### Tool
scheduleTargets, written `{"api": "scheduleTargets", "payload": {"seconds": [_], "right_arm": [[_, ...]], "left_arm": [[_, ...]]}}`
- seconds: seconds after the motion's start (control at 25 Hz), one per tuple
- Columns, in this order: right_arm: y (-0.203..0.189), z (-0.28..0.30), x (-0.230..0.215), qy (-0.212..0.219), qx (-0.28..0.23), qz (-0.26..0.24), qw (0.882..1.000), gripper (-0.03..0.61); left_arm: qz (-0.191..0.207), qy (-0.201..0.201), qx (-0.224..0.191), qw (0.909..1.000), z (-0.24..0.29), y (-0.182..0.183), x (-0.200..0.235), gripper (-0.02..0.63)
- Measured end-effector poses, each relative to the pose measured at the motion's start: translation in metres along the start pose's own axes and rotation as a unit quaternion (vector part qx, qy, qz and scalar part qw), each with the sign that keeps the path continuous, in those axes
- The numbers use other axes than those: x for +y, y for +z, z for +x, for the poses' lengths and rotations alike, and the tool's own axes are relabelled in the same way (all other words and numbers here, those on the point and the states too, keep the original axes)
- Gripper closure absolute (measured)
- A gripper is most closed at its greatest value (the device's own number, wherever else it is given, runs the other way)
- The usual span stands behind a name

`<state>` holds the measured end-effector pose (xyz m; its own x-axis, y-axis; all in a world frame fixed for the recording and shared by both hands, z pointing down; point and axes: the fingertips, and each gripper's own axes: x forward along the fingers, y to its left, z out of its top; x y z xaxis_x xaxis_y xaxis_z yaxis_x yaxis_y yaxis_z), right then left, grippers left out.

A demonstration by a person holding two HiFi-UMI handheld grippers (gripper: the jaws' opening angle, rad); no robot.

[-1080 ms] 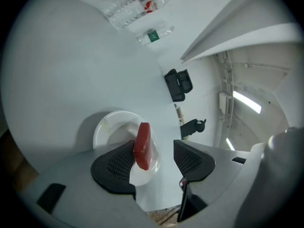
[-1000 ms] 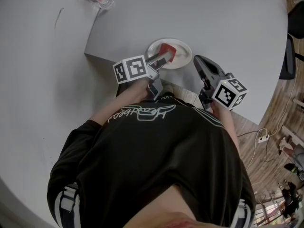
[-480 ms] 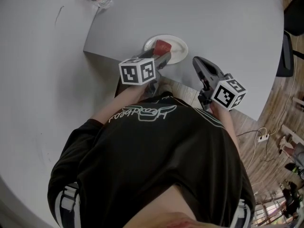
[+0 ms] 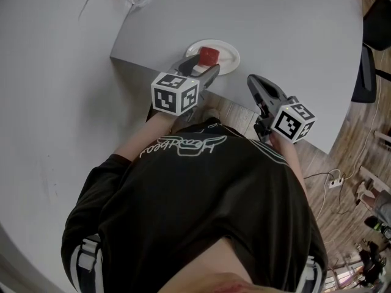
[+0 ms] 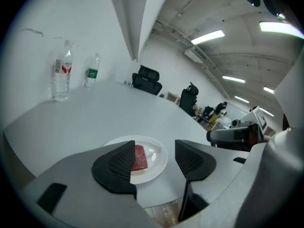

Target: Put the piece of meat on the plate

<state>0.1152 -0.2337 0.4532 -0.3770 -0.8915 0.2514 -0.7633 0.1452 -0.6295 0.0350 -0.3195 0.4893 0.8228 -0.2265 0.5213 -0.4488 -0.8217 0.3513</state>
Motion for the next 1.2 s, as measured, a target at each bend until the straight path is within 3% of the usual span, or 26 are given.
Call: {"api": "scheduleTargets", "payload": {"seconds": [0.24, 0.4, 0.48, 0.68, 0.84, 1.2], "right_arm": [[0.003, -0.016, 0.019, 0.020, -0.008, -0.020, 1.000, 0.569], [0.002, -0.032, 0.035, 0.036, -0.007, -0.035, 0.999, 0.569], [-0.001, -0.043, 0.045, 0.043, -0.006, -0.046, 0.998, 0.569], [-0.011, -0.073, 0.070, 0.062, 0.002, -0.107, 0.992, 0.569], [-0.016, -0.100, 0.091, 0.080, 0.005, -0.160, 0.984, 0.569], [-0.035, -0.174, 0.137, 0.122, -0.009, -0.203, 0.971, 0.569]], "left_arm": [[0.023, -0.038, -0.039, 0.9983, -0.032, 0.016, -0.046, 0.403], [0.055, -0.064, -0.059, 0.9947, -0.058, 0.020, -0.083, 0.571], [0.072, -0.081, -0.072, 0.9915, -0.072, 0.021, -0.105, 0.604], [0.065, -0.124, -0.090, 0.9860, -0.100, 0.014, -0.152, 0.606], [0.073, -0.121, -0.101, 0.9848, -0.118, -0.004, -0.180, 0.606], [0.055, -0.116, -0.145, 0.9809, -0.165, -0.037, -0.251, 0.606]]}}
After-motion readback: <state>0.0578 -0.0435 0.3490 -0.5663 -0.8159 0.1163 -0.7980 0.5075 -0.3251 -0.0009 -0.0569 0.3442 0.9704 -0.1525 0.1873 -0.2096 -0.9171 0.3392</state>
